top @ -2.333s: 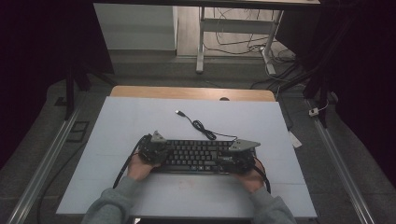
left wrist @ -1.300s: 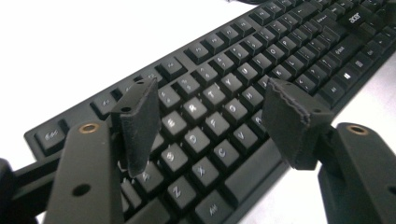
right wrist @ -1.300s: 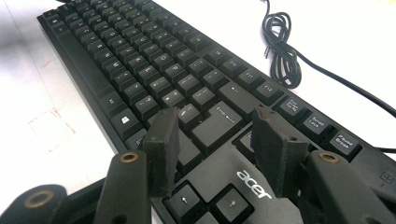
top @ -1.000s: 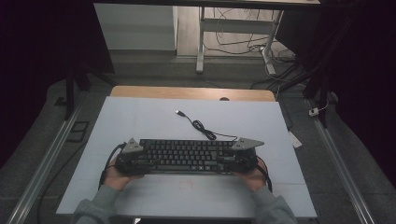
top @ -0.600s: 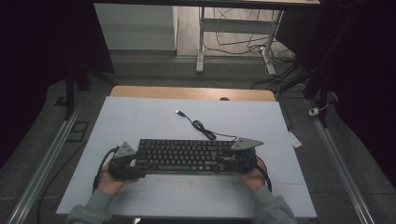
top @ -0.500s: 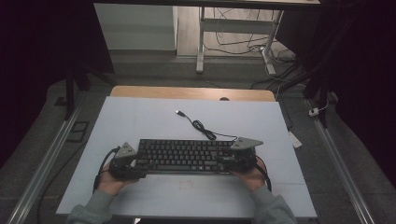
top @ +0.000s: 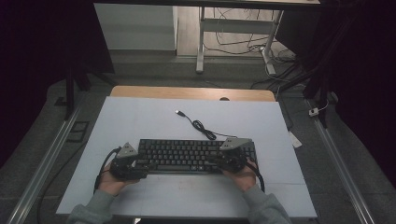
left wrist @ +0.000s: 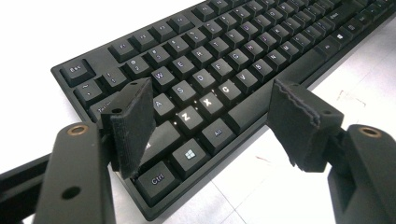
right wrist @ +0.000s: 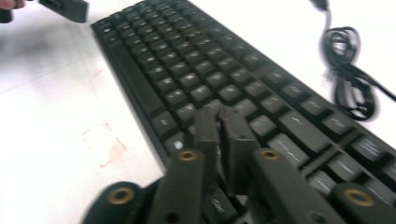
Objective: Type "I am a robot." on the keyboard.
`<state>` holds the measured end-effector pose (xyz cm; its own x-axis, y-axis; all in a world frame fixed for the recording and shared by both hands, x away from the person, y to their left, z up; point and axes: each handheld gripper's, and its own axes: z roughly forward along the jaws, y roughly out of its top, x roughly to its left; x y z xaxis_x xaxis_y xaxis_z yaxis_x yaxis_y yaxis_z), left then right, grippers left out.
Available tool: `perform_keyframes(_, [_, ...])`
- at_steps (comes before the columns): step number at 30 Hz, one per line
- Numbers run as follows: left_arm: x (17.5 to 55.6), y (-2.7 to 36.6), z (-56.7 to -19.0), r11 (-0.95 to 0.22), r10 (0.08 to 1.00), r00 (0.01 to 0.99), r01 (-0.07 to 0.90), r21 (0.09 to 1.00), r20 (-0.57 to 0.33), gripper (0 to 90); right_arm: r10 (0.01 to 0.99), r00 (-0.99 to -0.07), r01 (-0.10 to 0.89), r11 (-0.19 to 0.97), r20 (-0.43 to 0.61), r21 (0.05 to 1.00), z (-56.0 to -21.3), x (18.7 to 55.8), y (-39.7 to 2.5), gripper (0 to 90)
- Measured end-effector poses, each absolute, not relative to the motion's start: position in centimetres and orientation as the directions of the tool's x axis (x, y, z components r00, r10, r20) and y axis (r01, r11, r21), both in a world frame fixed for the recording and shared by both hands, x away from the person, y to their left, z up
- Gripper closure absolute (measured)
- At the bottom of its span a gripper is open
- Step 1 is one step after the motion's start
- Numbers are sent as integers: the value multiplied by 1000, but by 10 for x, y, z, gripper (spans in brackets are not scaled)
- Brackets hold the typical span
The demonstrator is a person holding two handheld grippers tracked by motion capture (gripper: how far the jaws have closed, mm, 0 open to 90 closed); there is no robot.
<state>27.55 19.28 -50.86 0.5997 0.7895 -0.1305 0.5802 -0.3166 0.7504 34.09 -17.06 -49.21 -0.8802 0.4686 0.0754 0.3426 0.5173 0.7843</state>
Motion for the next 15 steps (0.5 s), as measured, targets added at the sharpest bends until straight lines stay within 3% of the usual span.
perform_keyframes(15, [276,192,-510,-325,785,605,583,745,-131,318,440,-897,323,575,49,751,-502,342,-132,895])
